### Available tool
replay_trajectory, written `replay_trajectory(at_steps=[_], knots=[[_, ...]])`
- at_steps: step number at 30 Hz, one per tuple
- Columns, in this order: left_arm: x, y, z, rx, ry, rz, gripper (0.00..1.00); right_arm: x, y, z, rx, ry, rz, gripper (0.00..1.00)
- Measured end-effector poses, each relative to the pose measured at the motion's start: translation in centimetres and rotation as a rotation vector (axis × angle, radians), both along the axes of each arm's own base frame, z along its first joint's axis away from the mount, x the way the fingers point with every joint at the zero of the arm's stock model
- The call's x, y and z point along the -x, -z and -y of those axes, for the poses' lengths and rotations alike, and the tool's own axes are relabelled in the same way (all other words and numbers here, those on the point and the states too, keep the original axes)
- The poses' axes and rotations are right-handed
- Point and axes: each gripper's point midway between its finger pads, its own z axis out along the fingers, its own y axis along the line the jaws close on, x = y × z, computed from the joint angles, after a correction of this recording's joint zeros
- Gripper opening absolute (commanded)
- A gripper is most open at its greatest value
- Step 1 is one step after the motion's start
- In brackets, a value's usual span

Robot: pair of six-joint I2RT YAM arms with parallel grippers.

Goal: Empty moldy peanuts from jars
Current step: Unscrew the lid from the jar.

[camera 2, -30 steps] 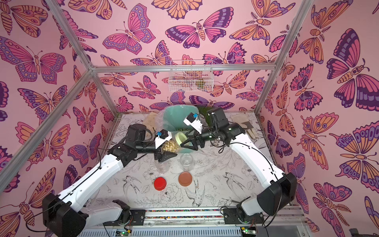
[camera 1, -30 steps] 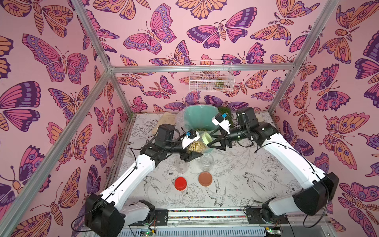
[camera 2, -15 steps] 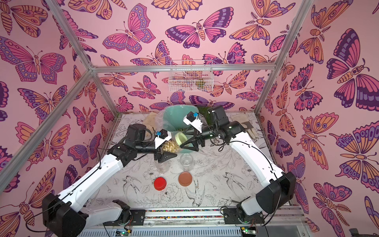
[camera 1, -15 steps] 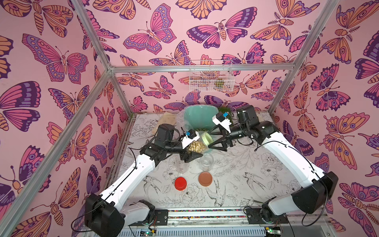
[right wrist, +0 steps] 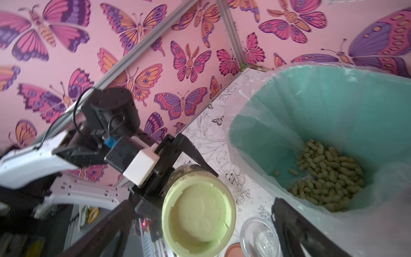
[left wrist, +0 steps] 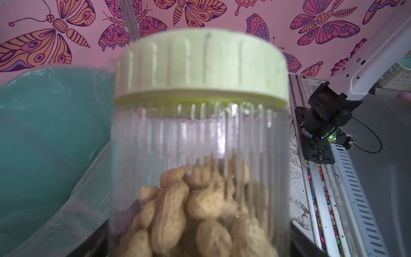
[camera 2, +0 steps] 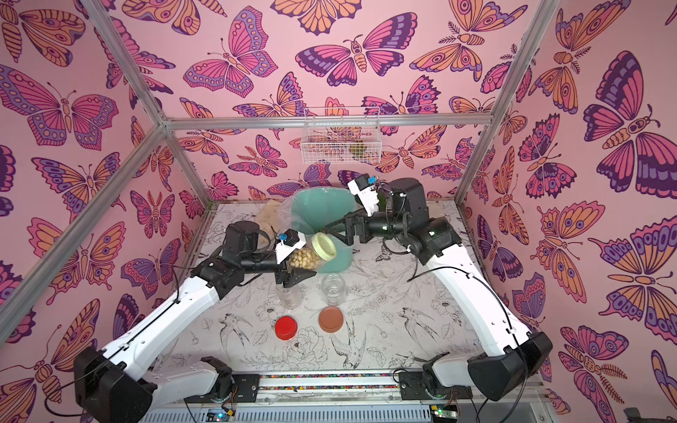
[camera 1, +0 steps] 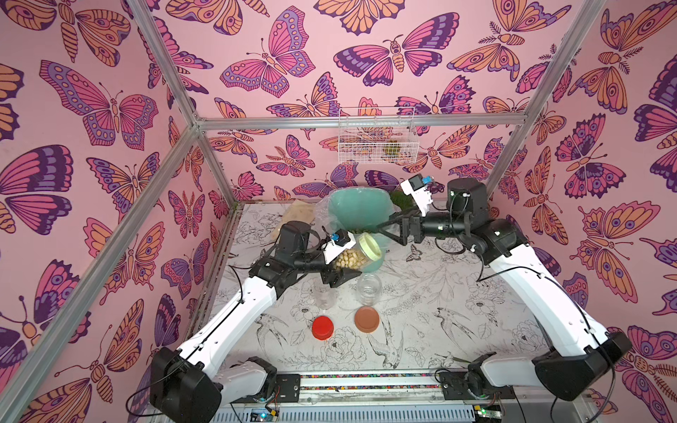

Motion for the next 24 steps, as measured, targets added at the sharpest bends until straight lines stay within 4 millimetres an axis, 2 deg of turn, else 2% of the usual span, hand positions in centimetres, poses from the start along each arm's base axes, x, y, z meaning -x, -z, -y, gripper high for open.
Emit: replay_trajectory(at_steps=[3,10,13,24], knots=[[-0.3,0.1,-0.2,-0.008,-0.018,0.011,0.00,-0.1,0.5,0.6,-0.011,0.082,-0.128,0.99],[-0.5,0.6,-0.4,-0.020,-0.035,0.013,0.00,0.6,4.2,0.3,0.021,0.165,-0.372,0.99],[-0.6,0.7,-0.4,-0.023,-0.037,0.015,0.00,0.8,5.2,-0.2,0.037,0.173,-0.422,0.99],[-0.6,0.7,-0.4,-0.024,-0.039,0.017,0.00,1.6,6.8,-2.2,0.041,0.158,-0.502,0.99]])
